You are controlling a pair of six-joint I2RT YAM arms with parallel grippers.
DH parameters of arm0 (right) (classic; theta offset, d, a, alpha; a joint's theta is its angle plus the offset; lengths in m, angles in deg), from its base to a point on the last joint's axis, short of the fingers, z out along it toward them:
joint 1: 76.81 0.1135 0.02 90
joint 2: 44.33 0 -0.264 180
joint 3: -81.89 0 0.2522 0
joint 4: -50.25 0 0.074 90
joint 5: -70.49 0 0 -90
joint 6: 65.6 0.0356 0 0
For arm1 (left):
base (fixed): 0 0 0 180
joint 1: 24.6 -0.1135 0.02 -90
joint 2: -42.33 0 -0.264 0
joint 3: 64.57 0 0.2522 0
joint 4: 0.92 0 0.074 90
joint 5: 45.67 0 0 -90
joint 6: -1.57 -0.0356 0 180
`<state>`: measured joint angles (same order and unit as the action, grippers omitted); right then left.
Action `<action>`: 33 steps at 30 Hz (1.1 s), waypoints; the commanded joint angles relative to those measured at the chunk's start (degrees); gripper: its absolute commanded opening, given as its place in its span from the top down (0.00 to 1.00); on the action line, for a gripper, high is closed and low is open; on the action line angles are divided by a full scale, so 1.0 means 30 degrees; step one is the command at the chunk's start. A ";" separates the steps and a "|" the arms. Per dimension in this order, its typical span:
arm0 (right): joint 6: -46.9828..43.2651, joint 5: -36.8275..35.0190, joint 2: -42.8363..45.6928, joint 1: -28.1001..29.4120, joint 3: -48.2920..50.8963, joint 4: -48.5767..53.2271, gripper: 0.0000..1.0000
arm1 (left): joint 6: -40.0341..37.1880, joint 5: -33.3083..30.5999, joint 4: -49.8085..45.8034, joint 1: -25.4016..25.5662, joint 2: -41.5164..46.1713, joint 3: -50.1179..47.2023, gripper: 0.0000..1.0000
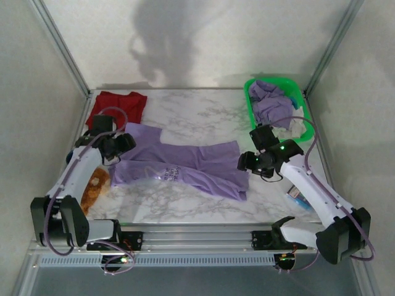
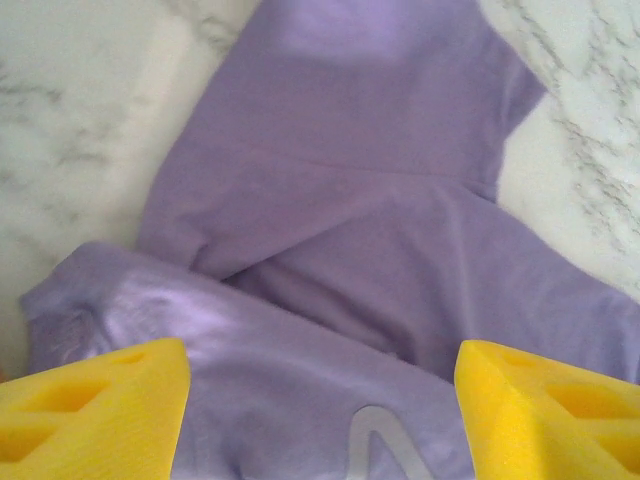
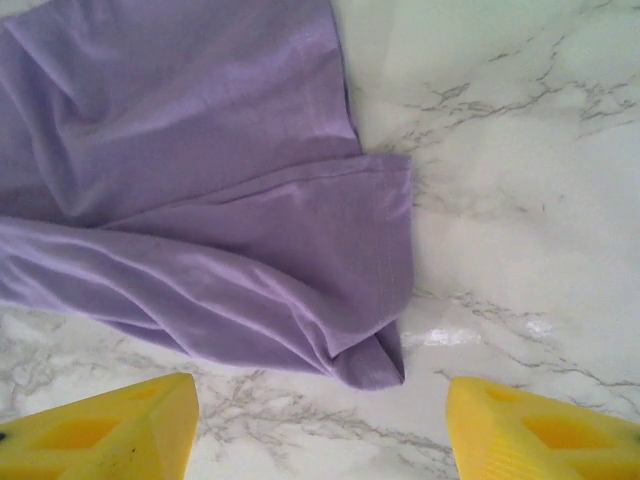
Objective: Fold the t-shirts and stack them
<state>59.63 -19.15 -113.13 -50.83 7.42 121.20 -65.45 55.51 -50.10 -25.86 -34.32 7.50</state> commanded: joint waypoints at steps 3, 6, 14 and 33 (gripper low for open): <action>-0.0727 0.0946 -0.1645 -0.0911 -0.0886 -0.1174 0.34 | -0.1316 -0.0942 0.1685 -0.0142 -0.4333 0.2398 0.31; -0.1089 0.1185 -0.2488 -0.1148 -0.1581 -0.1255 0.34 | -0.2563 -0.0707 0.2091 -0.0335 -0.7241 0.4437 0.36; -0.1447 0.1608 -0.3185 -0.1389 -0.2118 -0.1033 0.34 | -0.5054 -0.0180 0.3640 -0.0791 -1.0052 0.6695 0.40; -0.1692 0.1717 -0.3420 -0.1598 -0.2892 -0.0318 0.34 | -0.5991 -0.0086 0.2341 -0.1610 -1.3402 1.1032 0.59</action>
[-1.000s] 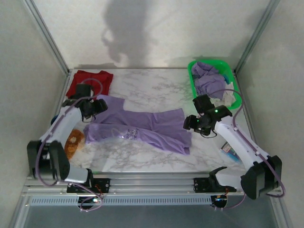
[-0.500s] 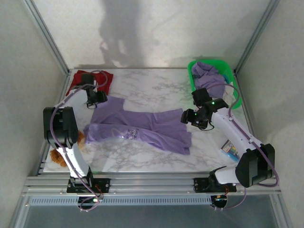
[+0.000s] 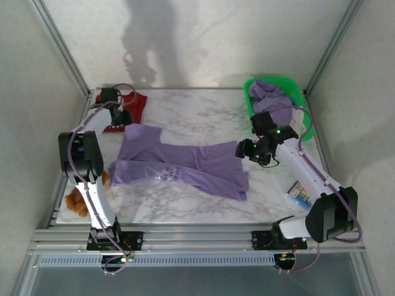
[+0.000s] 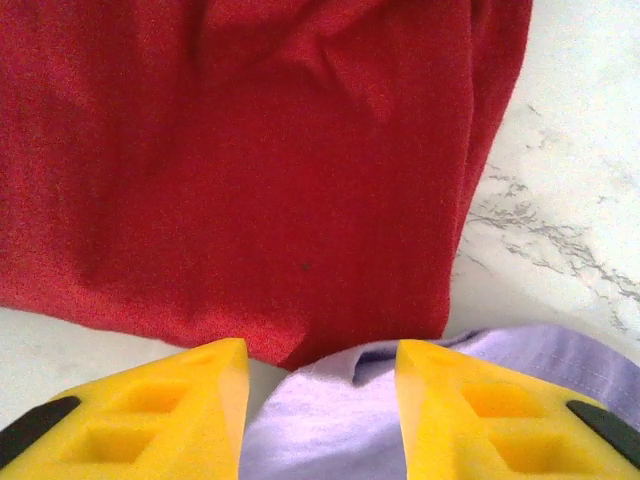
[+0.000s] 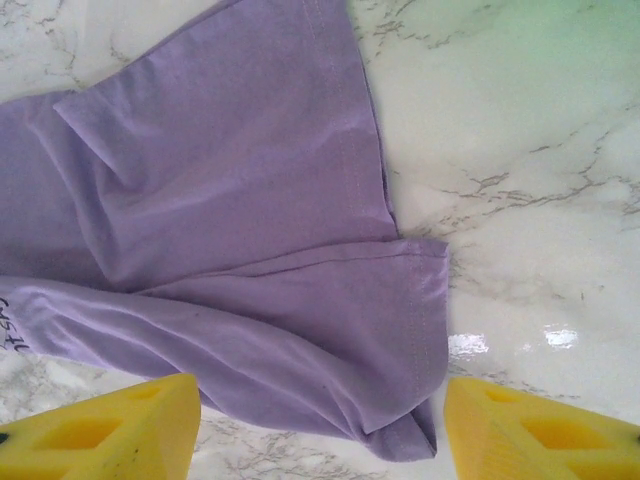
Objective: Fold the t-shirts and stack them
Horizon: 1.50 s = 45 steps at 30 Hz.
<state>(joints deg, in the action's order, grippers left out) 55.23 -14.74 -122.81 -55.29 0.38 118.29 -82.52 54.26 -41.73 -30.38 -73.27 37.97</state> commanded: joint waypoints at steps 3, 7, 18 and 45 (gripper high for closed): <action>-0.0250 0.0210 -0.0165 -0.0112 -0.0564 0.0690 0.34 | -0.0199 0.0643 -0.0580 -0.0069 -0.0544 0.0938 0.60; -0.0286 0.0193 -0.0175 -0.0141 -0.0535 0.0709 0.34 | -0.0125 0.0815 -0.0293 -0.0007 -0.0468 0.0498 0.67; -0.0403 0.0253 -0.0208 -0.0200 -0.0623 0.0761 0.34 | -0.0096 0.0819 -0.0088 0.0371 -0.0529 0.0015 0.74; 0.1003 -0.1614 -0.1992 -0.0178 0.1069 -0.2605 0.38 | 0.2470 0.1003 0.1546 0.0462 0.8013 -0.0314 1.00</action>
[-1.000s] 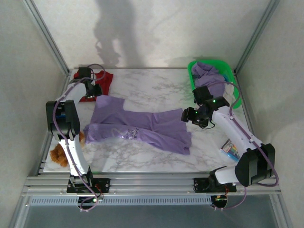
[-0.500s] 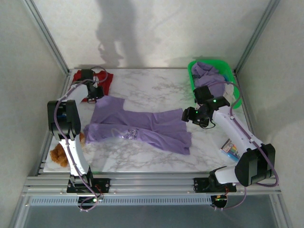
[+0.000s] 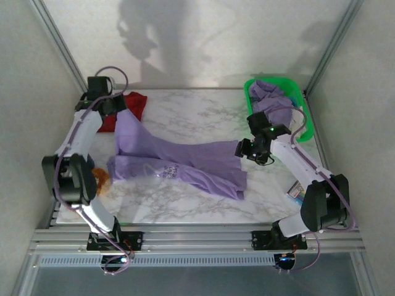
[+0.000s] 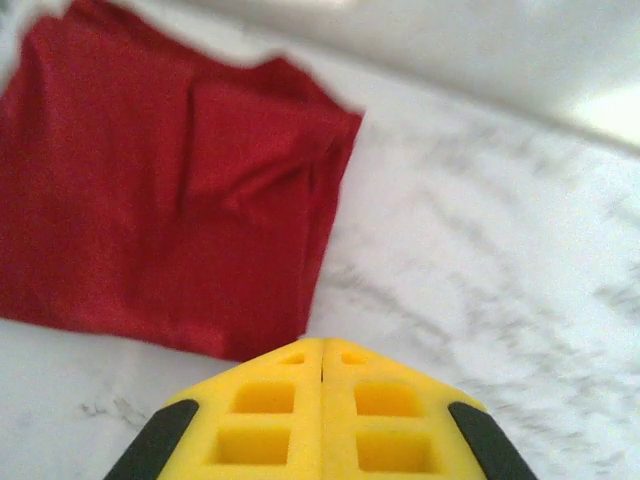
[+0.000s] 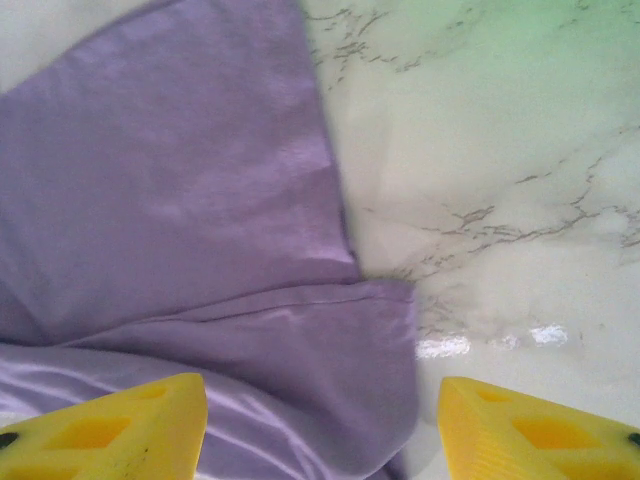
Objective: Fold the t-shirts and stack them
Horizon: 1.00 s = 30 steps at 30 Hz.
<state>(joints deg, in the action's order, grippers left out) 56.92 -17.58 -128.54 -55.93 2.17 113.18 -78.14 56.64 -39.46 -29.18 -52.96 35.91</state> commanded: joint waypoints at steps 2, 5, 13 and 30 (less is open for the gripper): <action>0.0442 -0.0689 -0.0351 0.0044 0.0461 -0.1493 0.38 | 0.1098 0.0252 0.0649 -0.0009 0.1834 0.0794 1.00; 0.0218 -0.0603 -0.1525 0.0147 -0.0353 -0.2120 0.39 | 0.1258 0.0560 -0.0472 -0.0299 0.1607 0.1819 1.00; -0.0261 0.0340 -0.7076 0.0781 -0.4854 -0.2971 0.41 | 0.1375 0.1441 -0.0713 -0.0462 0.1174 0.1001 1.00; -0.1854 -0.1731 -1.5353 0.1070 -1.4074 -0.0153 0.68 | 0.1172 0.1649 -0.0911 -0.0612 0.1209 0.0690 1.00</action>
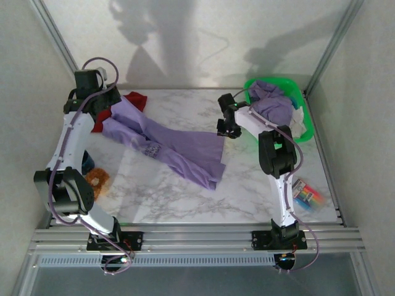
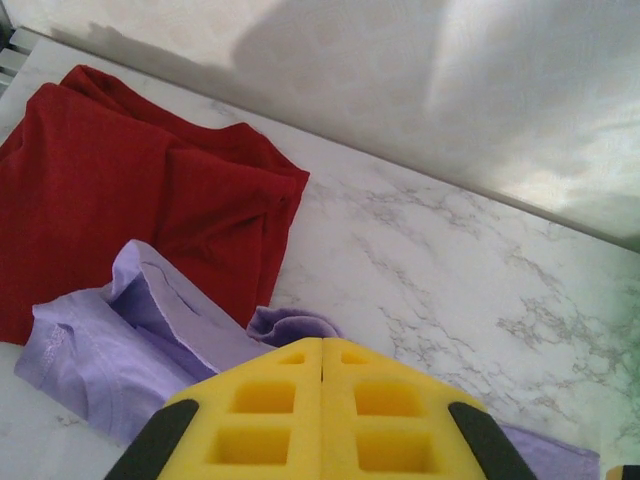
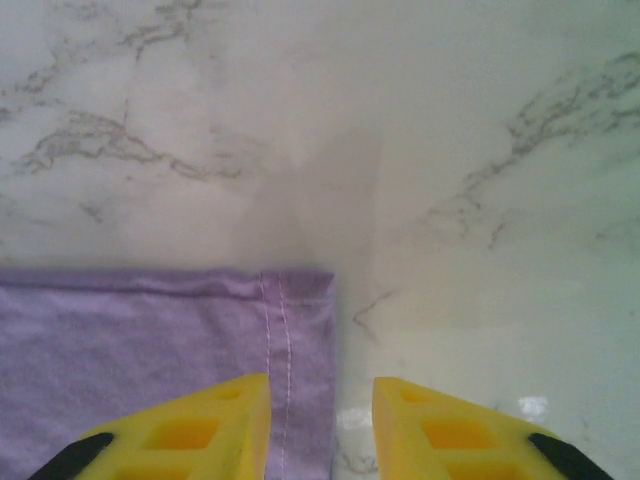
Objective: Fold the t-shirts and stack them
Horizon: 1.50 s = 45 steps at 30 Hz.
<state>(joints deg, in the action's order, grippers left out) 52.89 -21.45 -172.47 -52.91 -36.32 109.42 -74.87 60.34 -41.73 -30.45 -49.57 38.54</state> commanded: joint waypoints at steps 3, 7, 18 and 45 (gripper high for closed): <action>-0.0613 -0.0235 -0.1507 0.0066 -0.2246 0.1572 0.68 | 0.0021 0.0493 -0.0154 -0.0219 0.0078 -0.0327 1.00; -0.0724 -0.0117 -0.2171 0.0090 -0.2722 0.1712 0.68 | -0.0009 0.0570 -0.0123 -0.0219 0.0103 -0.0487 1.00; -0.1107 -0.0147 -0.2265 0.0090 -0.3080 0.2093 1.00 | -0.0155 0.0656 -0.0447 -0.0248 0.0177 -0.0356 1.00; -0.2629 0.2015 1.2608 -0.2536 -0.4226 0.3974 1.00 | 0.2353 0.3664 -0.1649 -0.0688 -0.1388 1.1202 1.00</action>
<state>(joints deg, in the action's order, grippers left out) 46.38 -19.74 -132.27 -59.66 -43.53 120.67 -70.54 68.51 -47.08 -32.20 -50.77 66.34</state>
